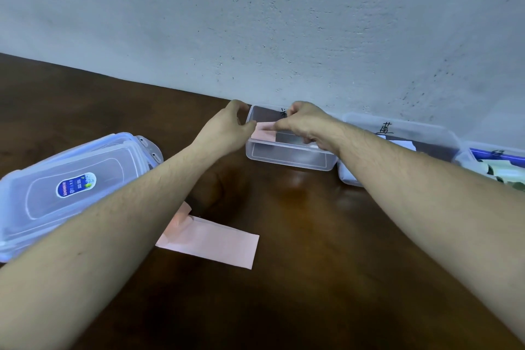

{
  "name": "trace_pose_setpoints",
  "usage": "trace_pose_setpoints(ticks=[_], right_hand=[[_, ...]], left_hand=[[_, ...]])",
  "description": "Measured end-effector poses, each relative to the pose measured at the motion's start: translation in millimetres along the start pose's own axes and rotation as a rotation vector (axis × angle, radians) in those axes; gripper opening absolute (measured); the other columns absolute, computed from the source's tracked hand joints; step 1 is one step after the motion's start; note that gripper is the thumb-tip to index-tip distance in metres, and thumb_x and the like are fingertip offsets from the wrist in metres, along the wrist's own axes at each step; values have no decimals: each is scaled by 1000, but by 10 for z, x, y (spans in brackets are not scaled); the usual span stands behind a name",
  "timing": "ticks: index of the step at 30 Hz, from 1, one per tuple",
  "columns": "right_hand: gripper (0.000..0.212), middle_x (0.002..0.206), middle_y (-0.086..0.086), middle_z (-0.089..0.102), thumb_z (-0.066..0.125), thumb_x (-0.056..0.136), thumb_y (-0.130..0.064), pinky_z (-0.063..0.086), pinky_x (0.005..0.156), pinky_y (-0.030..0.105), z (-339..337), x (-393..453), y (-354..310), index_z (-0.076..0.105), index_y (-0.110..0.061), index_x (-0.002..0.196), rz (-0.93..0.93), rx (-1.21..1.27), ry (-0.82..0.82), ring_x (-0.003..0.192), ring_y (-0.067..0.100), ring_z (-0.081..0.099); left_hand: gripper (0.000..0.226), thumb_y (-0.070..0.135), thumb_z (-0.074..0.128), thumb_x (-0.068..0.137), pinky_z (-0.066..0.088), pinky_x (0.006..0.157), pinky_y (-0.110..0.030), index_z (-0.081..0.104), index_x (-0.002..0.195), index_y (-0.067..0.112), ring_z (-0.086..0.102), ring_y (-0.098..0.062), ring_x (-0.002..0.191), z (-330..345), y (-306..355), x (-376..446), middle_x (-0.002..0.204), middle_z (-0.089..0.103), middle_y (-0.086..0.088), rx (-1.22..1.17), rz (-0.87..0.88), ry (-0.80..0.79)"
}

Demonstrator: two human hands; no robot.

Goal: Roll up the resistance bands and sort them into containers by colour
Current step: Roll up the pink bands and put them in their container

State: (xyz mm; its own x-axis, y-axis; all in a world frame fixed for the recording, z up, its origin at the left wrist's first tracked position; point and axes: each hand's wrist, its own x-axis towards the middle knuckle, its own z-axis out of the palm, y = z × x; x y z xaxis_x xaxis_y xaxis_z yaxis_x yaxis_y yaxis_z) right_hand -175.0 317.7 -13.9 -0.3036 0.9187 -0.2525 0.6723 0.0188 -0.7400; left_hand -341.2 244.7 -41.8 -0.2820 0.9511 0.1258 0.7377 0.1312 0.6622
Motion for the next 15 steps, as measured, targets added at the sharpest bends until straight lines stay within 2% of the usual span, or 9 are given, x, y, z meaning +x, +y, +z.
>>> trace_pose_setpoints(ticks=[4, 8, 11, 13, 15], right_hand=[[22, 74, -1, 51, 69, 88, -29, 31, 48, 25, 48, -337, -7, 49, -22, 80, -144, -4, -6, 61, 14, 39], [21, 77, -1, 57, 66, 88, -28, 35, 49, 26, 161, -696, 4, 50, -22, 76, -267, -12, 41, 60, 12, 44], [19, 77, -3, 64, 70, 89, -32, 39, 46, 21, 309, -904, 80, 58, -21, 80, -224, -70, -145, 60, 12, 49], [15, 85, -5, 67, 73, 88, -35, 47, 56, 23, 439, -1020, 154, 66, -22, 94, -204, -106, -270, 71, 12, 57], [24, 96, -8, 66, 75, 85, -36, 51, 68, 24, 580, -1119, 229, 70, -24, 105, -234, -177, -301, 84, 12, 61]], left_hand=[[27, 40, 56, 95, 43, 56, -31, 49, 110, 19, 55, -13, 70, -73, 35, -337, 81, 56, 4, 71, 18, 39], [20, 35, 57, 92, 43, 58, -31, 49, 99, 18, 55, -17, 70, -130, 6, -707, 82, 58, 4, 114, 30, 45], [12, 29, 59, 91, 50, 64, -30, 52, 98, 22, 58, -15, 77, -194, -27, -949, 89, 58, 5, 195, 43, 6], [11, 27, 61, 91, 51, 71, -30, 54, 99, 24, 58, -15, 84, -234, -80, -1126, 95, 57, 5, 277, 58, -23], [13, 31, 61, 90, 46, 77, -30, 54, 99, 27, 55, -17, 94, -254, -179, -1303, 100, 55, 5, 401, 103, -36]])
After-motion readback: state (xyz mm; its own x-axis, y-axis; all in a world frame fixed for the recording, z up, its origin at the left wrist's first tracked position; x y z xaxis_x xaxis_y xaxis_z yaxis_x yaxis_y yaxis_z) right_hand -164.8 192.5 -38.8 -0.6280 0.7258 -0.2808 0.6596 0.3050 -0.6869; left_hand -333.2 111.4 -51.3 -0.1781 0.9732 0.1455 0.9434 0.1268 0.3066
